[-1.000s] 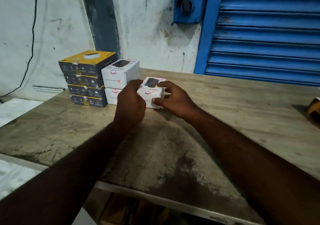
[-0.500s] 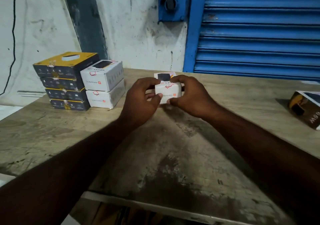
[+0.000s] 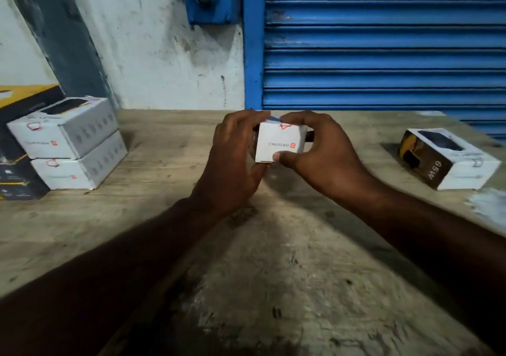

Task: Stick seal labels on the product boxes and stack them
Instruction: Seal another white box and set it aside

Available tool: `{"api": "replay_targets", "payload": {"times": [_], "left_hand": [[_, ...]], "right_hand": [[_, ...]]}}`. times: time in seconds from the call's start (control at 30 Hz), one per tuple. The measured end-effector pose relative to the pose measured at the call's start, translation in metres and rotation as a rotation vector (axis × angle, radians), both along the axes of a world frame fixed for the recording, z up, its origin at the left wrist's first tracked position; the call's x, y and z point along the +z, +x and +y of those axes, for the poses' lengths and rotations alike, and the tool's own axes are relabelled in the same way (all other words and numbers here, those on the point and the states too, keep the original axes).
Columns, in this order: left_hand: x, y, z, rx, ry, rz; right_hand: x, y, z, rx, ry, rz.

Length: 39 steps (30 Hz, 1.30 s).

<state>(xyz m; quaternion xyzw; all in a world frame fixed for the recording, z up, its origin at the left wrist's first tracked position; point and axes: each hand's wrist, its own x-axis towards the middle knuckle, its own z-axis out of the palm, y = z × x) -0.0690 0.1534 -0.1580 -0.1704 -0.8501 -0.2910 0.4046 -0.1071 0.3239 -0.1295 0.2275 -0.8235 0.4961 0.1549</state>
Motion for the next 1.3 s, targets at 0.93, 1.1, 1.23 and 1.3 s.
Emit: {"api": "replay_targets", "payload": {"times": [0.93, 1.1, 1.23, 1.3], "left_hand": [[-0.002, 0.007, -0.006, -0.167, 0.078, -0.228], [-0.002, 0.007, -0.006, -0.206, 0.038, -0.206], [0.0, 0.007, -0.007, -0.264, -0.023, -0.174], [0.0, 0.007, -0.008, -0.271, -0.033, -0.179]], "right_hand": [[-0.013, 0.011, 0.015, 0.062, 0.171, 0.178], [-0.017, 0.008, 0.016, 0.08, 0.247, 0.268], [-0.015, 0.009, 0.018, 0.097, 0.266, 0.282], [-0.013, 0.009, 0.017, 0.094, 0.27, 0.305]]}}
